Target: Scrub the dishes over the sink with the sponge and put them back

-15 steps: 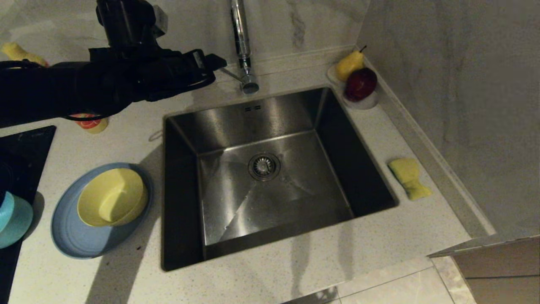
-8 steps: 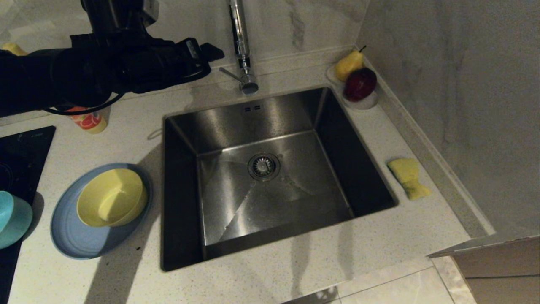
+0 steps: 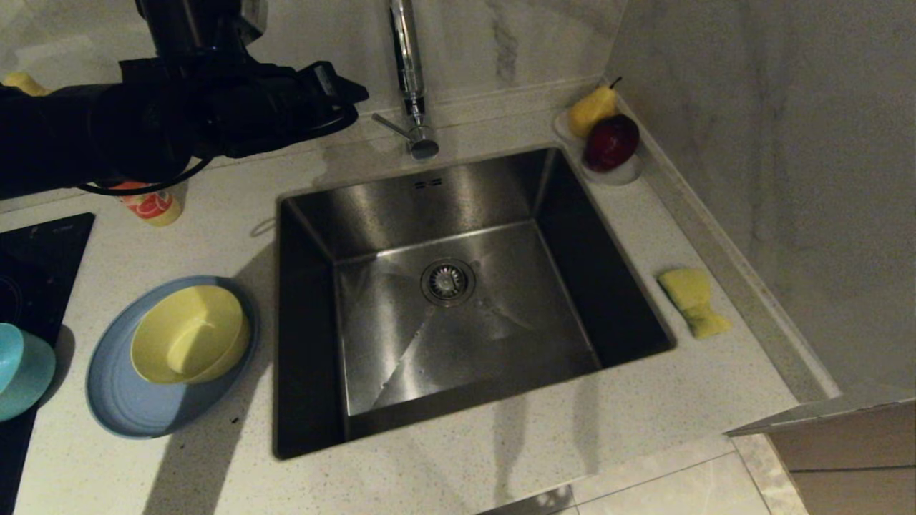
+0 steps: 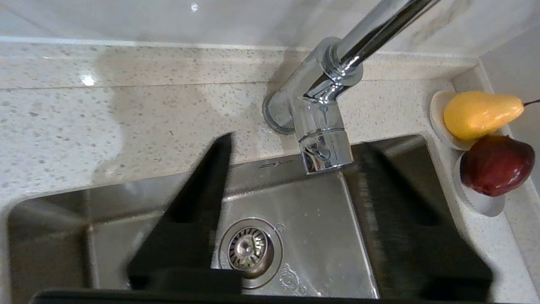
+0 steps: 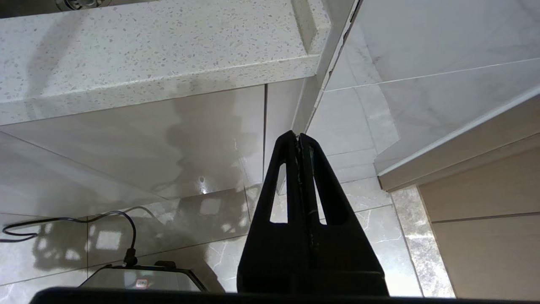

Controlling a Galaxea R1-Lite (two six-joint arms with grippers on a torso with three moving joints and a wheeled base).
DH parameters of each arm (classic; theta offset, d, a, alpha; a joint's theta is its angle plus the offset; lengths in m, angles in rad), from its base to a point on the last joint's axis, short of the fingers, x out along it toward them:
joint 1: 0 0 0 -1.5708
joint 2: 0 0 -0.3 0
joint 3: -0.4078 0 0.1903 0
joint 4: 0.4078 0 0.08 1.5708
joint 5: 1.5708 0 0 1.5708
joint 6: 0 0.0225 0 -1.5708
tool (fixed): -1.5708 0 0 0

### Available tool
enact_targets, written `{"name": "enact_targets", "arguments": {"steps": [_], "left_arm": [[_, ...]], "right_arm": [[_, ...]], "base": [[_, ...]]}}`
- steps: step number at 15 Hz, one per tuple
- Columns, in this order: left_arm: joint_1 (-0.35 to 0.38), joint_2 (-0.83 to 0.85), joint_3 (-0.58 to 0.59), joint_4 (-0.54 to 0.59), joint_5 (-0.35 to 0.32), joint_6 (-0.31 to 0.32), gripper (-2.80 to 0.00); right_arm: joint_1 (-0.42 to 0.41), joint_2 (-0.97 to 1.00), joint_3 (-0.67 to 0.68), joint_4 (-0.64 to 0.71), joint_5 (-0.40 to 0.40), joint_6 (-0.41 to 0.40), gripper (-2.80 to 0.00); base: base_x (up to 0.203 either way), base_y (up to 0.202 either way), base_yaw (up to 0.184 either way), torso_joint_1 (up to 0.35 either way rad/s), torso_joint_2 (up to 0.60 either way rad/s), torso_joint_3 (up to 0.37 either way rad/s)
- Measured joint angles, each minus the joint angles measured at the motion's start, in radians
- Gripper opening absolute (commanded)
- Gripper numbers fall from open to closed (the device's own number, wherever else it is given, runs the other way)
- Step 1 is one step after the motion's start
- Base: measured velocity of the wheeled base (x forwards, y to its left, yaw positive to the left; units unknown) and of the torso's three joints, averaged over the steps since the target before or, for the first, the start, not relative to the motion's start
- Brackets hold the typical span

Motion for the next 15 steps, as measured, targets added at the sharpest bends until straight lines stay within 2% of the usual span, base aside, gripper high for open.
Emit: {"name": "enact_targets", "arguments": {"steps": [1, 7, 9, 12, 15], "left_arm": [[0.0, 0.005, 0.001, -0.009, 0.0, -0.003, -2.8], [0.002, 0.081, -0.002, -0.198, 0.0, -0.139, -2.8], [0.003, 0.111, -0.002, -0.294, -0.022, -0.174, -2.8], [0.004, 0.15, -0.004, -0.348, -0.1, -0.179, -2.8], [0.006, 0.18, -0.005, -0.396, -0.108, -0.175, -2.8]], "right_arm": [[0.0, 0.0, 0.0, 0.0, 0.0, 0.0, -2.8], [0.0, 0.0, 0.0, 0.0, 0.0, 0.0, -2.8], [0.0, 0.0, 0.0, 0.0, 0.0, 0.0, -2.8], [0.0, 0.0, 0.0, 0.0, 0.0, 0.0, -2.8], [0.0, 0.0, 0.0, 0.0, 0.0, 0.0, -2.8]], "base": [[0.0, 0.0, 0.0, 0.0, 0.0, 0.0], [0.0, 0.0, 0.0, 0.0, 0.0, 0.0], [0.0, 0.0, 0.0, 0.0, 0.0, 0.0], [0.0, 0.0, 0.0, 0.0, 0.0, 0.0], [0.0, 0.0, 0.0, 0.0, 0.0, 0.0]]}}
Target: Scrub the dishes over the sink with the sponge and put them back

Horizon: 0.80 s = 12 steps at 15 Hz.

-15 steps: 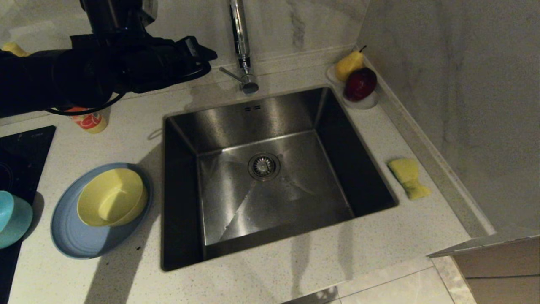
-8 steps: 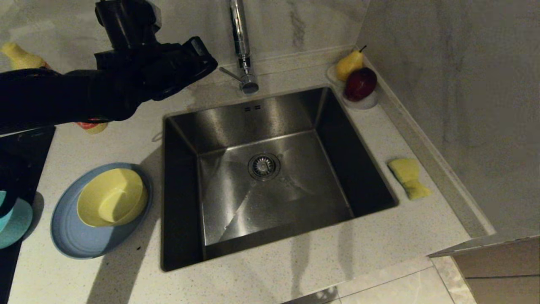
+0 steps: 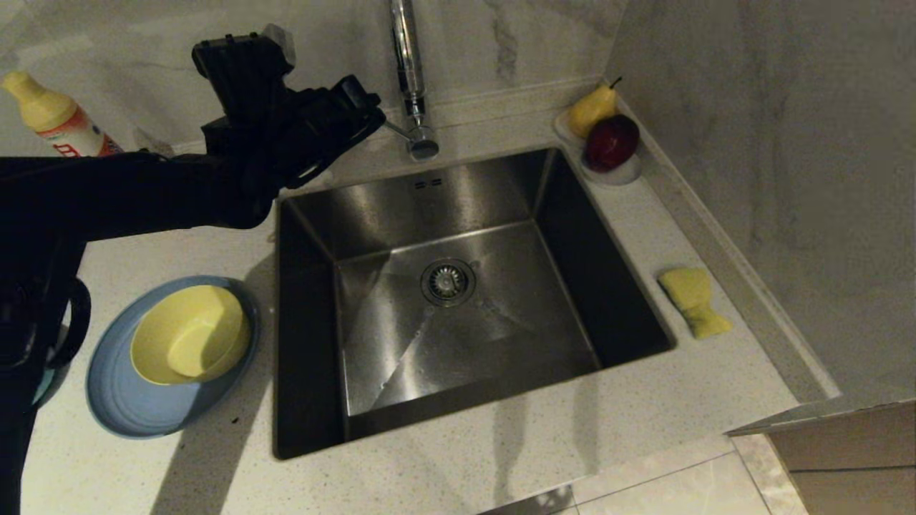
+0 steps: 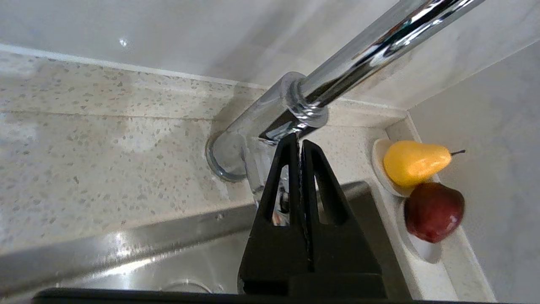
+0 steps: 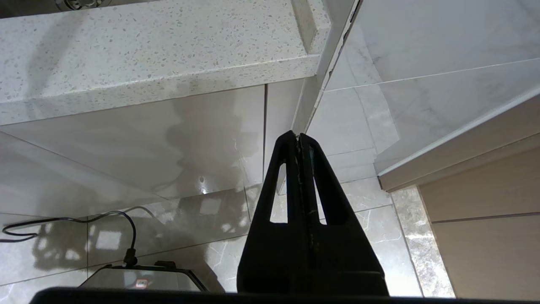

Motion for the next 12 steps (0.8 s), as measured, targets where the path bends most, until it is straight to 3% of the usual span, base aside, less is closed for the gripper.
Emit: {"name": "enact_targets", "arguments": {"steps": [12], "left_arm": [[0.034, 0.043, -0.001, -0.018, -0.039, 0.0, -2.8]], "right_arm": [[0.0, 0.0, 0.0, 0.0, 0.0, 0.0, -2.8]], "base": [[0.0, 0.0, 0.0, 0.0, 0.0, 0.0]]}}
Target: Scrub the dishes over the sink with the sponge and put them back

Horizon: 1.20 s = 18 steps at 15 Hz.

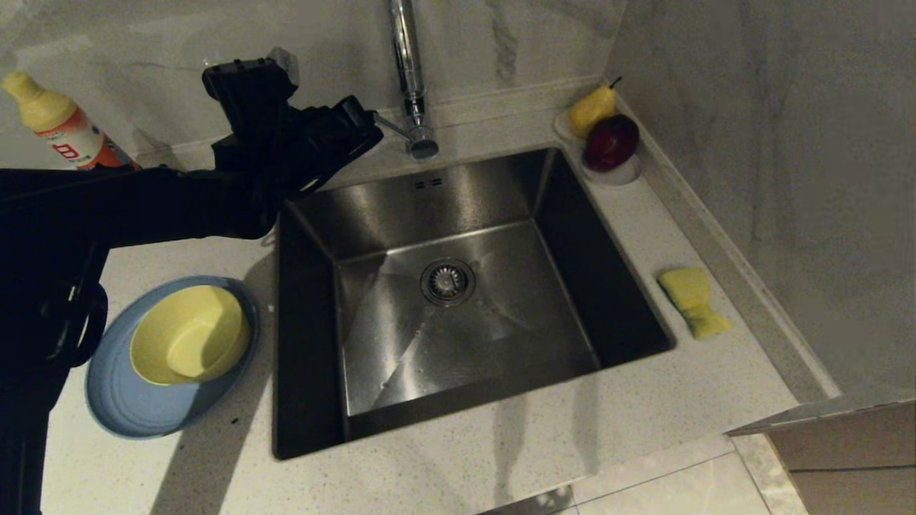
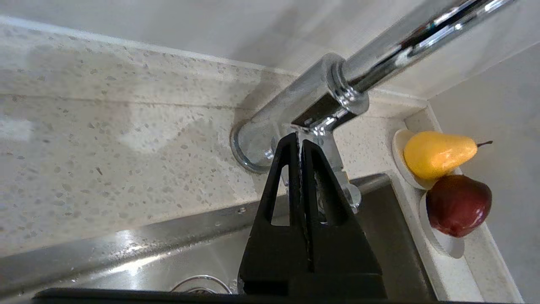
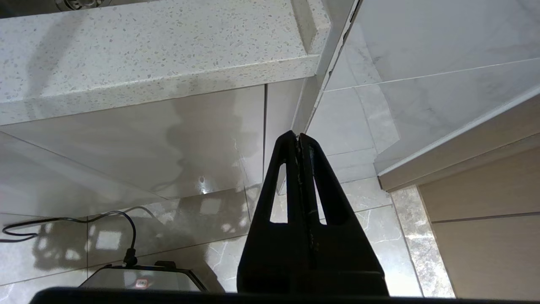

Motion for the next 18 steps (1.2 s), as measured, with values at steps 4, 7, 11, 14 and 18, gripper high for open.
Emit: {"name": "enact_targets", "arguments": {"steps": [4, 7, 11, 14, 18], "left_arm": [[0.005, -0.013, -0.001, -0.001, -0.005, -0.005, -2.8], [0.007, -0.023, -0.002, -0.002, -0.004, -0.005, -2.8], [0.007, -0.027, 0.001, -0.052, 0.002, -0.005, -2.8], [0.006, -0.026, 0.001, -0.056, 0.0, -0.005, -2.8], [0.005, -0.014, 0.002, -0.056, -0.006, -0.005, -2.8]], "right_arm": [[0.0, 0.0, 0.0, 0.0, 0.0, 0.0, -2.8], [0.0, 0.0, 0.0, 0.0, 0.0, 0.0, -2.8], [0.0, 0.0, 0.0, 0.0, 0.0, 0.0, -2.8], [0.0, 0.0, 0.0, 0.0, 0.0, 0.0, -2.8], [0.0, 0.0, 0.0, 0.0, 0.0, 0.0, -2.8]], "base": [[0.0, 0.0, 0.0, 0.0, 0.0, 0.0], [0.0, 0.0, 0.0, 0.0, 0.0, 0.0], [0.0, 0.0, 0.0, 0.0, 0.0, 0.0], [0.0, 0.0, 0.0, 0.0, 0.0, 0.0], [0.0, 0.0, 0.0, 0.0, 0.0, 0.0]]}}
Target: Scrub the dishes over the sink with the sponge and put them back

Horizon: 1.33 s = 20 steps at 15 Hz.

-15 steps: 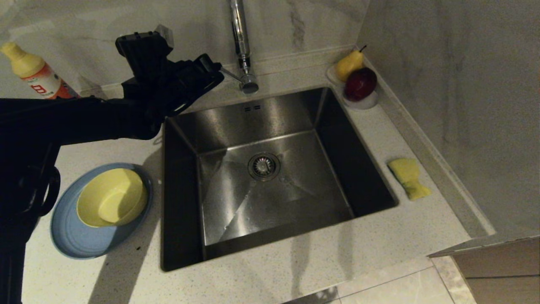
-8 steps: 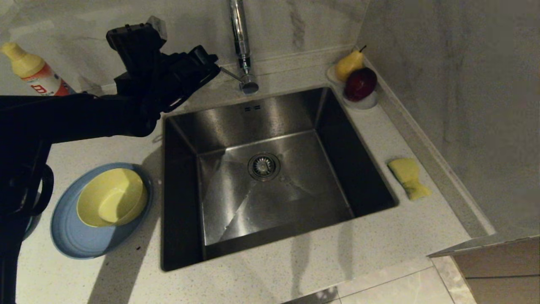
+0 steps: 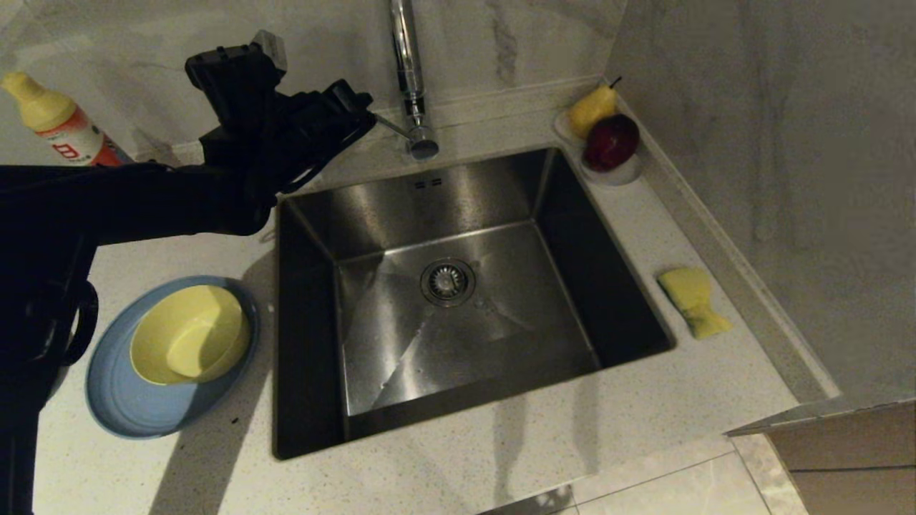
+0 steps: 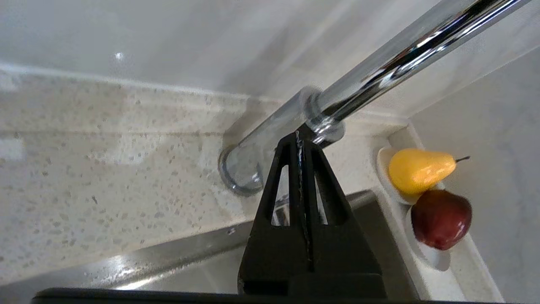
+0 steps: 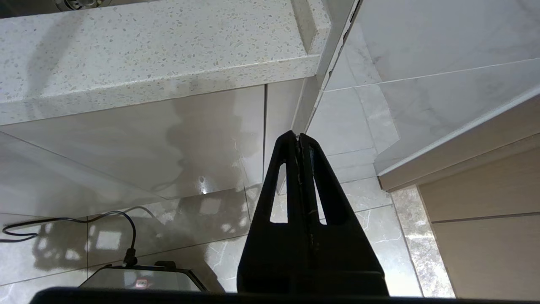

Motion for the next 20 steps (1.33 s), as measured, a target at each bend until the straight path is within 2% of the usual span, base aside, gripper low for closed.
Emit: {"name": "enact_targets", "arguments": {"steps": [10, 13, 20], "left_arm": [[-0.004, 0.008, -0.001, 0.004, -0.003, -0.015, -2.8], [-0.011, 0.008, 0.001, 0.011, -0.006, -0.047, -2.8], [-0.014, -0.011, 0.04, 0.017, -0.056, -0.093, -2.8]], "right_arm": [[0.0, 0.0, 0.0, 0.0, 0.0, 0.0, -2.8], [0.0, 0.0, 0.0, 0.0, 0.0, 0.0, -2.8], [0.0, 0.0, 0.0, 0.0, 0.0, 0.0, -2.8]], "base": [[0.0, 0.0, 0.0, 0.0, 0.0, 0.0], [0.0, 0.0, 0.0, 0.0, 0.0, 0.0], [0.0, 0.0, 0.0, 0.0, 0.0, 0.0]]}}
